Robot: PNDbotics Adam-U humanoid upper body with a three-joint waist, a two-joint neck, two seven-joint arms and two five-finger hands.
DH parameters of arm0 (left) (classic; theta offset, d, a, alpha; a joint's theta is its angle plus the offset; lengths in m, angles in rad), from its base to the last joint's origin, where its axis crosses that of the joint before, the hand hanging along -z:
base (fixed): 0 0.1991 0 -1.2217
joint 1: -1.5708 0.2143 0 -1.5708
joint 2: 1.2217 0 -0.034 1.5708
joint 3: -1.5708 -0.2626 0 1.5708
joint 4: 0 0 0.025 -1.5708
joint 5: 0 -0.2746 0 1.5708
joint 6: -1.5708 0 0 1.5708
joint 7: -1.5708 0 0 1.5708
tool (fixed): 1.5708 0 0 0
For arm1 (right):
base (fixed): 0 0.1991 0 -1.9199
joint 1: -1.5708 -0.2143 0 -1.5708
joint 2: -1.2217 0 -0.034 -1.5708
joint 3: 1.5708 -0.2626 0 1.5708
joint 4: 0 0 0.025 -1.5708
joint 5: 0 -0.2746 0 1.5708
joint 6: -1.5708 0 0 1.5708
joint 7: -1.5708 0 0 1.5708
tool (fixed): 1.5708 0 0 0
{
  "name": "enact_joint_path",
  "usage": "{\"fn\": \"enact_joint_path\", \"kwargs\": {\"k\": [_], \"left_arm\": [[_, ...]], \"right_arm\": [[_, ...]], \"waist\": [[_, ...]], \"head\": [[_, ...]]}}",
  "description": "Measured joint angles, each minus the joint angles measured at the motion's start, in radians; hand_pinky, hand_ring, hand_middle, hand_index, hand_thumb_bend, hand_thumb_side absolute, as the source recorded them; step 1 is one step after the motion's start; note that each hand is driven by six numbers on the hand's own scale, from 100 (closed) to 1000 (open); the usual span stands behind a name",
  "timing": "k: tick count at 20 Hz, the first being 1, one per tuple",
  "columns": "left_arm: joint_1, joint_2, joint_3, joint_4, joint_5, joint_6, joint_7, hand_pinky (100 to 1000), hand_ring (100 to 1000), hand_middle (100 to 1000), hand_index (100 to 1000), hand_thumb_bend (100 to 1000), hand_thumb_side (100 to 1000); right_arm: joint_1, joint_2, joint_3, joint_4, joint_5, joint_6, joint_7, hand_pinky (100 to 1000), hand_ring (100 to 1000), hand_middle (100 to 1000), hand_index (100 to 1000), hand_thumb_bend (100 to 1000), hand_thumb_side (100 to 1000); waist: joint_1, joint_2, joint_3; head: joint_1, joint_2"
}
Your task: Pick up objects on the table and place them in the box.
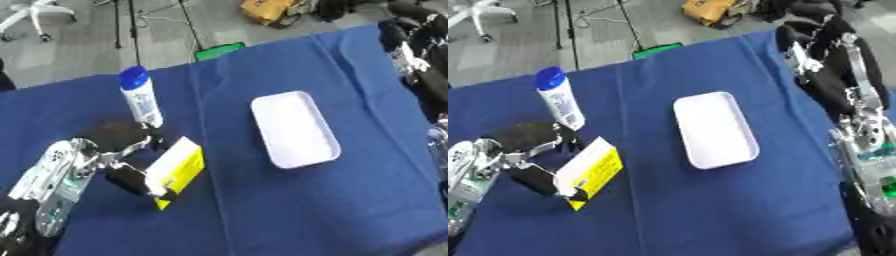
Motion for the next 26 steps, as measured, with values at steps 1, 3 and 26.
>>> {"fn": "enact_joint_path", "kwargs": {"k": [1,3,26], "left_arm": [[-0.004,-0.003,-0.001,0.008,-0.007,-0.005,0.007,493,488,507,670,727,585],[-0.012,-0.010,-0.001,0.026,-0.017,-0.015,0.020,410,408,420,563,542,457],[-0.152,-0.018,0.029,-0.024,0.212,0.037,0.250,414,282,269,411,328,284]], "right_arm": [[0.000,0.000,0.000,0.000,0.000,0.000,0.000,830,827,854,821,410,470],[0.000,0.000,0.000,0.000,0.000,0.000,0.001,830,827,854,821,411,470],[-0.006,0.000,0.006,0.000,0.000,0.001,0.007,828,826,853,821,412,471]], "waist": [[-0.001,0.000,0.000],[-0.001,-0.002,0.000],[-0.001,-0.007,-0.051]], "head": [[0.000,0.000],[0.000,0.000],[0.001,0.000]]}}
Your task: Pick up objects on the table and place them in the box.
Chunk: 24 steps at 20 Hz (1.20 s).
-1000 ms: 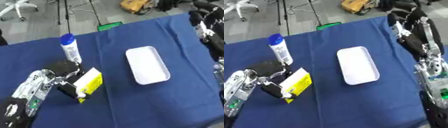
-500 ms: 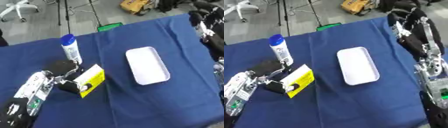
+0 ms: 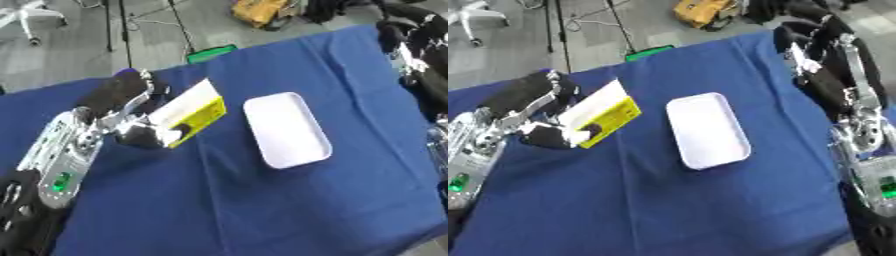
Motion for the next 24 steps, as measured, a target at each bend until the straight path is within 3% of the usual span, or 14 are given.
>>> {"fn": "enact_joint_path", "kwargs": {"k": [5,11,17,24], "left_arm": [[-0.082,-0.049,-0.036,0.106,-0.058,-0.064,-0.023,463,333,317,457,367,326],[-0.114,-0.129,-0.030,0.276,-0.160,-0.134,0.027,511,402,388,504,396,367],[-0.131,-0.189,0.026,0.382,-0.268,-0.151,0.138,532,423,405,515,399,354],[-0.142,-0.206,0.059,0.416,-0.347,-0.147,0.236,558,444,430,541,427,375]], "right_arm": [[-0.015,0.000,0.008,0.000,-0.005,-0.001,0.007,828,826,852,821,411,470],[-0.034,0.001,0.019,0.000,-0.010,-0.002,0.016,828,826,851,822,411,471],[-0.058,0.003,0.031,-0.001,-0.016,-0.005,0.029,828,826,850,822,410,471],[-0.066,0.010,0.035,-0.009,-0.017,-0.005,0.031,827,826,849,822,410,471]], "waist": [[0.000,0.000,-0.048],[0.000,0.000,-0.094],[0.000,0.000,-0.145],[0.000,0.000,-0.176]], "head": [[0.016,-0.002],[0.033,-0.009],[0.048,-0.011],[0.052,-0.017]]}}
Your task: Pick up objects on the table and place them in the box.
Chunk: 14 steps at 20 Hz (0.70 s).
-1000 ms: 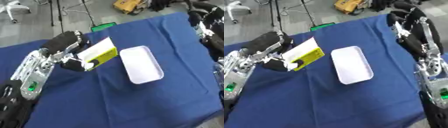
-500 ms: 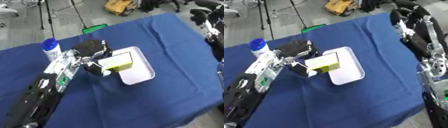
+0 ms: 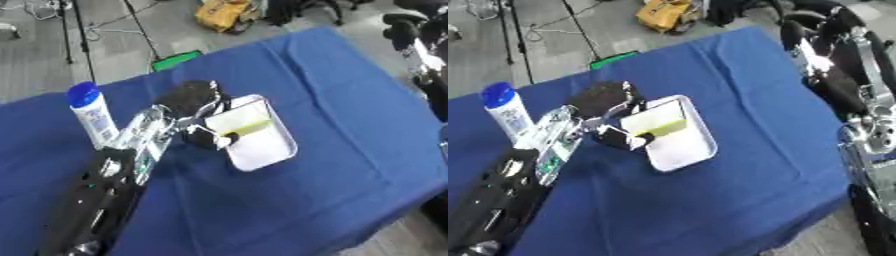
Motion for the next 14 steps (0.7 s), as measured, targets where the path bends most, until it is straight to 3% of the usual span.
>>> {"fn": "enact_joint_path", "kwargs": {"k": [5,7,9,10,12,14], "left_arm": [[0.001,-0.009,0.001,0.018,-0.041,-0.026,-0.007,583,464,453,572,450,436],[0.003,-0.014,0.001,0.027,-0.055,-0.046,-0.026,627,515,525,670,561,551],[0.004,-0.015,0.001,0.032,-0.066,-0.070,-0.061,627,515,525,670,561,551],[0.005,-0.015,0.001,0.036,-0.072,-0.080,-0.083,742,699,755,859,766,747],[0.007,-0.015,0.004,0.049,-0.087,-0.092,-0.144,765,757,809,871,803,792],[0.012,-0.015,0.012,0.053,-0.098,-0.091,-0.187,762,757,813,871,795,794]], "right_arm": [[-0.006,0.000,0.002,-0.001,-0.002,-0.001,0.002,828,826,849,822,409,471],[-0.007,0.000,0.002,-0.001,-0.002,-0.002,0.002,828,826,849,822,409,471],[-0.007,0.000,0.002,-0.001,-0.003,-0.002,0.002,828,826,849,822,409,471],[-0.007,0.000,0.002,-0.001,-0.003,-0.002,0.002,828,826,850,822,409,471],[-0.007,0.000,0.002,-0.001,-0.003,-0.002,0.002,828,826,850,822,409,470],[-0.007,0.000,0.002,-0.001,-0.003,-0.002,0.002,828,826,850,822,409,470]], "waist": [[0.000,0.000,-0.010],[0.000,0.000,-0.011],[0.000,0.000,-0.010],[0.000,0.000,-0.007],[0.000,0.000,0.000],[0.000,0.000,0.004]], "head": [[0.000,0.000],[0.000,0.000],[0.000,0.000],[0.000,0.000],[0.000,0.000],[-0.001,0.000]]}}
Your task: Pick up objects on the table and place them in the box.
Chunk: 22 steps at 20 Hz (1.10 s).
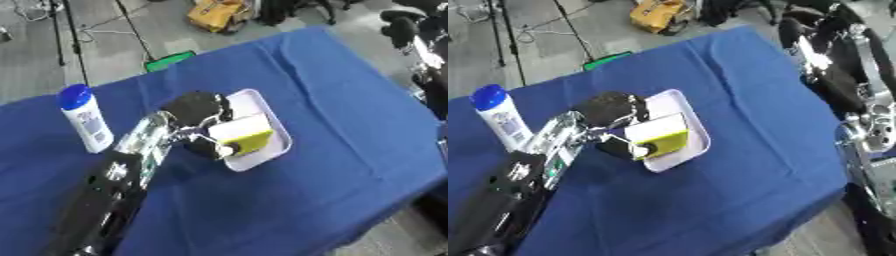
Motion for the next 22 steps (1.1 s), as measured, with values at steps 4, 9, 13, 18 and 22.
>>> {"fn": "enact_joint_path", "kwargs": {"k": [4,9,13,18,22], "left_arm": [[0.000,0.000,0.012,-0.004,-0.012,0.025,0.005,756,756,814,868,746,821],[0.000,0.000,0.039,-0.029,-0.012,0.150,0.177,732,717,787,858,732,786],[-0.001,-0.006,0.049,-0.032,0.006,0.230,0.305,721,702,784,861,730,771],[-0.005,-0.009,0.054,-0.035,0.029,0.275,0.408,713,690,776,850,705,760],[0.004,-0.008,0.066,-0.053,0.073,0.289,0.451,706,675,763,840,673,752]], "right_arm": [[0.000,0.000,0.000,0.000,0.000,0.000,0.000,828,826,850,821,409,470],[0.000,0.000,0.000,0.000,0.000,0.000,0.000,828,826,849,821,409,471],[0.000,0.001,0.000,0.000,0.000,0.000,0.000,834,826,849,821,409,470],[0.000,0.001,0.000,0.000,-0.001,0.000,0.000,830,826,849,821,407,471],[0.002,0.002,-0.001,0.000,-0.001,0.000,-0.001,830,826,849,821,407,471]], "waist": [[0.000,0.000,0.002],[0.000,0.000,0.000],[0.000,0.000,-0.005],[0.000,0.000,-0.015],[0.000,0.000,0.002]], "head": [[0.000,0.000],[0.000,0.000],[0.000,0.000],[0.000,0.000],[-0.004,0.000]]}}
